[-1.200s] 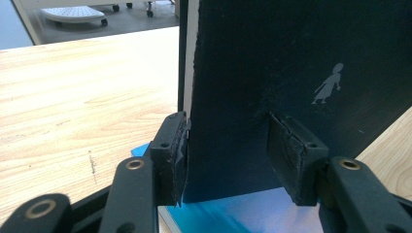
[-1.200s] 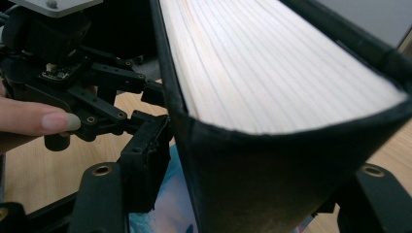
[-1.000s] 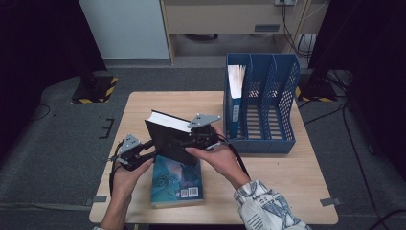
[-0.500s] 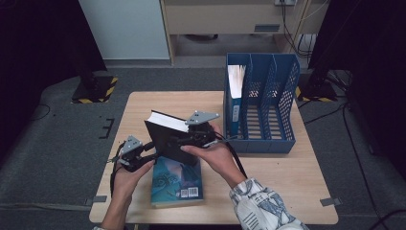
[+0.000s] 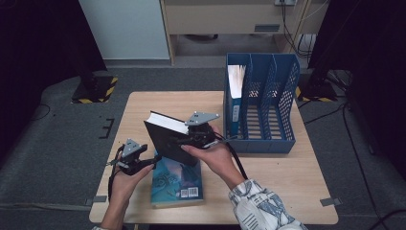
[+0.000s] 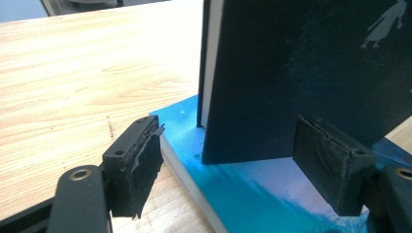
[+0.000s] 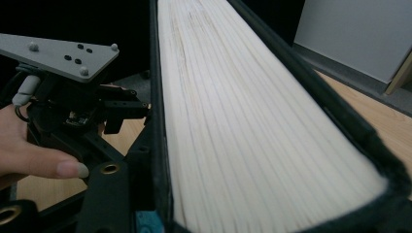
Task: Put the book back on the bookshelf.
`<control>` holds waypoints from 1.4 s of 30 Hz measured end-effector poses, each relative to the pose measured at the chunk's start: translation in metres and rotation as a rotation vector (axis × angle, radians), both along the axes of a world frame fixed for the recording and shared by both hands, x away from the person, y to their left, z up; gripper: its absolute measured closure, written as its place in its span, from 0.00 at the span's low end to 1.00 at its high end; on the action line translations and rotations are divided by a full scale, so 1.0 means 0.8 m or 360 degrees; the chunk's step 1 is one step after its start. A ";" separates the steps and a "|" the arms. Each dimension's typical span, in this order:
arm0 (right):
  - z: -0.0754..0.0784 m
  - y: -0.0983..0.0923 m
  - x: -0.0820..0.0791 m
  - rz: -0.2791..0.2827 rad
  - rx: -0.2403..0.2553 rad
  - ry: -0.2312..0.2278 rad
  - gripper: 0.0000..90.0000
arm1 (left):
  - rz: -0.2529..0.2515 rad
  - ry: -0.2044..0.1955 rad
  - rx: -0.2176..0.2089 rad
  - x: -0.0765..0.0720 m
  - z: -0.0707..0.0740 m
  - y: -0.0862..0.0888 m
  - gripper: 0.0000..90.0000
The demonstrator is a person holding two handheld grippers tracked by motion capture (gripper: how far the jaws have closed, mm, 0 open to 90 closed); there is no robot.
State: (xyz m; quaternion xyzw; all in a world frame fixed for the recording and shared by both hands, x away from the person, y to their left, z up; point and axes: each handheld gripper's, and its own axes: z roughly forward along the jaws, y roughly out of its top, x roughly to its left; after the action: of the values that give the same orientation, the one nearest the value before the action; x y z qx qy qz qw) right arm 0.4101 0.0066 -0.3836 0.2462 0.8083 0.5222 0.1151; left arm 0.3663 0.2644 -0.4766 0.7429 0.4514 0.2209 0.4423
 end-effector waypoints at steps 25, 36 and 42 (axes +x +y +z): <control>-0.003 0.003 -0.001 -0.0009 0.0043 -0.0022 0.54 | -0.0051 0.0039 0.0068 0.000 -0.010 -0.002 0.23; -0.001 0.004 0.000 -0.0033 0.0038 -0.0017 0.58 | -0.0059 0.0045 0.0036 0.003 -0.012 0.007 0.14; 0.001 0.002 0.008 -0.0090 0.0078 0.0061 0.58 | -0.0046 0.0044 0.0018 0.004 -0.014 0.014 0.10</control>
State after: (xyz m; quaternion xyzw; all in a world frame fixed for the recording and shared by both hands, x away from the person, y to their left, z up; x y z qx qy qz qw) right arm 0.4168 0.0082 -0.3830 0.2818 0.7900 0.5337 0.1082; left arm 0.3698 0.2755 -0.4876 0.7548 0.4456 0.2068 0.4348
